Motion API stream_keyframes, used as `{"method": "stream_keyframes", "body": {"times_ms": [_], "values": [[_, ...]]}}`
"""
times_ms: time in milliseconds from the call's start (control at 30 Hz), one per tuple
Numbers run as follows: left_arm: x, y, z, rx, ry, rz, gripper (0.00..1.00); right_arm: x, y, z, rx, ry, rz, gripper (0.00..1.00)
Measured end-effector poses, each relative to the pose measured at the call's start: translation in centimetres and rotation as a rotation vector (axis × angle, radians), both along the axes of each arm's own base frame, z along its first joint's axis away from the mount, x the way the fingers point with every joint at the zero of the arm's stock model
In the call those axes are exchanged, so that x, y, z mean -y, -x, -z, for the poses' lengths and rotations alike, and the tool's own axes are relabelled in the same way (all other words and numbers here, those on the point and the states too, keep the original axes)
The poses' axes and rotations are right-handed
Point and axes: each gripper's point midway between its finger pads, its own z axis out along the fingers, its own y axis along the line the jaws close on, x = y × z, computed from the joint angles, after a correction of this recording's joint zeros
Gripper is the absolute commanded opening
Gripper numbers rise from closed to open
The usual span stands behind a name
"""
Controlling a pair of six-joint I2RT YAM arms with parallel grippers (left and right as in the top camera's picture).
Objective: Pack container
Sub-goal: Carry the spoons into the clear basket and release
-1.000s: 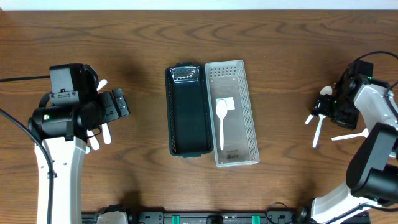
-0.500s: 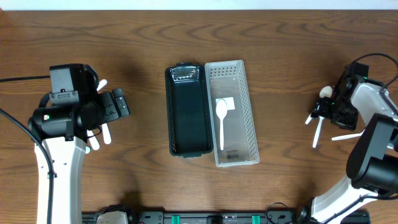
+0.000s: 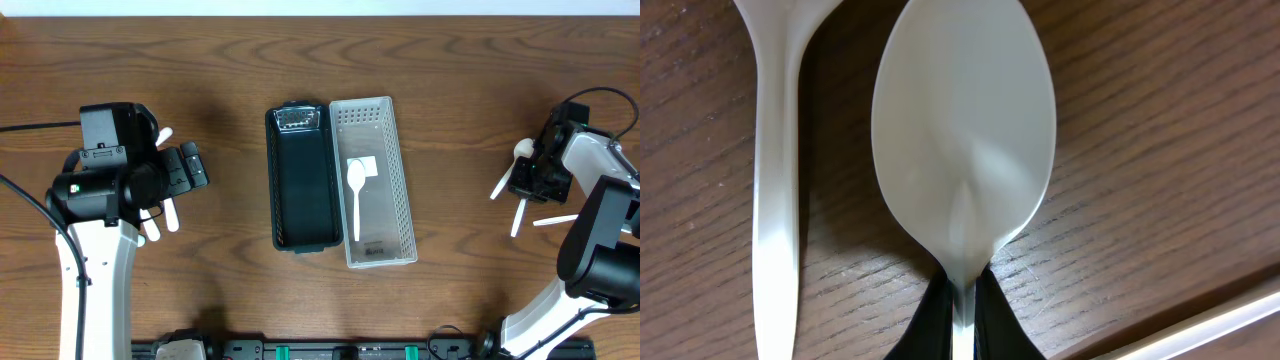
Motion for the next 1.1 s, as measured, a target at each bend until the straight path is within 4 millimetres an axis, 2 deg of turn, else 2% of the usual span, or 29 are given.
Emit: {"method": "stream_keyframes", "body": {"times_ms": [167, 300, 400, 467, 533, 600, 700, 767, 833, 900, 1000, 1100], "values": [[0.0, 0.0, 0.0, 0.000, 0.000, 0.000, 0.98, 0.0, 0.0, 0.0, 0.000, -0.002, 0.011, 0.01], [0.0, 0.0, 0.0, 0.000, 0.000, 0.000, 0.98, -1.0, -0.1, -0.8, -0.013, -0.042, 0.015, 0.01], [0.0, 0.0, 0.0, 0.000, 0.000, 0.000, 0.98, -2.4, -2.3, -3.4, 0.032, -0.069, -0.005, 0.01], [0.0, 0.0, 0.0, 0.000, 0.000, 0.000, 0.98, -3.8, -4.4, -6.3, 0.104, -0.077, -0.030, 0.01], [0.0, 0.0, 0.0, 0.000, 0.000, 0.000, 0.98, -5.8, -6.7, -10.0, 0.208, -0.079, -0.070, 0.01], [0.0, 0.0, 0.0, 0.000, 0.000, 0.000, 0.98, -9.3, -8.8, -14.8, 0.343, -0.091, -0.135, 0.01], [0.0, 0.0, 0.0, 0.000, 0.000, 0.000, 0.98, -15.3, -9.8, -20.0, 0.482, -0.135, -0.245, 0.01], [0.0, 0.0, 0.0, 0.000, 0.000, 0.000, 0.98, -19.8, -9.5, -21.8, 0.529, -0.177, -0.328, 0.01], [0.0, 0.0, 0.0, 0.000, 0.000, 0.000, 0.98, -23.9, -8.6, -22.0, 0.524, -0.217, -0.403, 0.01], [0.0, 0.0, 0.0, 0.000, 0.000, 0.000, 0.98, -27.2, -7.7, -20.7, 0.484, -0.238, -0.463, 0.01], [0.0, 0.0, 0.0, 0.000, 0.000, 0.000, 0.98, -30.8, -6.7, -17.3, 0.385, -0.246, -0.530, 0.01], [0.0, 0.0, 0.0, 0.000, 0.000, 0.000, 0.98, -32.7, -5.6, -12.7, 0.255, -0.229, -0.559, 0.01]]}}
